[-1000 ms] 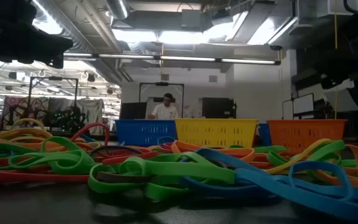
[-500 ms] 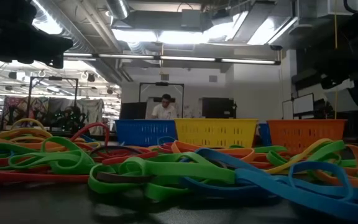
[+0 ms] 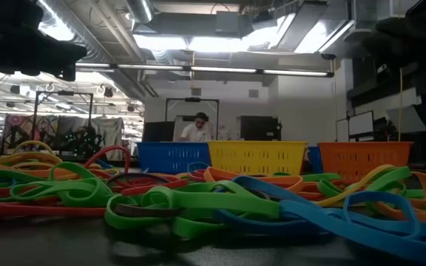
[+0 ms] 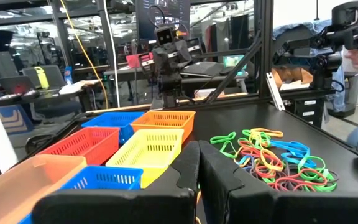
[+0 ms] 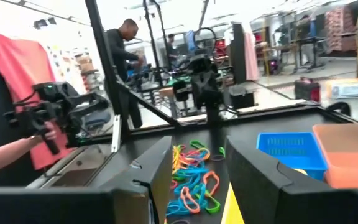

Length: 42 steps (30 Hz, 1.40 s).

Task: Sort rubber bands into baskets
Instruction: Put the green rubber band into the right blue basket

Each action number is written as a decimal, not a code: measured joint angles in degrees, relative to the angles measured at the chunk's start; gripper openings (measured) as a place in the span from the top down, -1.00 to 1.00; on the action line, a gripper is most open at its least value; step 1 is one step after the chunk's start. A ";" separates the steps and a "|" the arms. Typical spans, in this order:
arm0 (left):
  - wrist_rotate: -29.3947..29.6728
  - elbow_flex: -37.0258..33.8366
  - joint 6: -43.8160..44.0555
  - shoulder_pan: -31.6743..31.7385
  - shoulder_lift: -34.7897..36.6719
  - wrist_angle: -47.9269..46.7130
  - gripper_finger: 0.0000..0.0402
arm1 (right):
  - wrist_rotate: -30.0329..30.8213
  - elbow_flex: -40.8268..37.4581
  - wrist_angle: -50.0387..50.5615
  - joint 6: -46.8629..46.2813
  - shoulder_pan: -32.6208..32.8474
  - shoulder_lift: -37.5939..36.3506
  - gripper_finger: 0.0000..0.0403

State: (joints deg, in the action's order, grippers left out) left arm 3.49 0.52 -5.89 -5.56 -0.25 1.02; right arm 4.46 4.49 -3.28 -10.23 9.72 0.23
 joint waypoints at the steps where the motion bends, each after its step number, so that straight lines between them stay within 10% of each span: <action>1: 0.00 0.01 -0.02 -0.01 0.00 0.00 0.98 | 0.49 0.00 0.07 0.01 0.00 0.00 0.26; 22: 0.14 0.02 -0.22 0.00 0.00 0.04 0.98 | 5.54 0.22 -7.50 0.00 0.02 3.50 0.26; 31: 0.39 0.00 0.04 0.00 0.00 0.05 0.98 | 1.16 8.59 -6.76 0.78 0.04 23.32 0.26; 42: 0.37 0.00 0.13 0.00 0.00 0.07 0.98 | -12.90 34.84 23.79 1.98 0.06 52.47 0.26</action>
State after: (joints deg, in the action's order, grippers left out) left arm 3.86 0.52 -5.76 -5.56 -0.25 1.08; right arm -8.43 39.33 20.52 -8.25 9.78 52.70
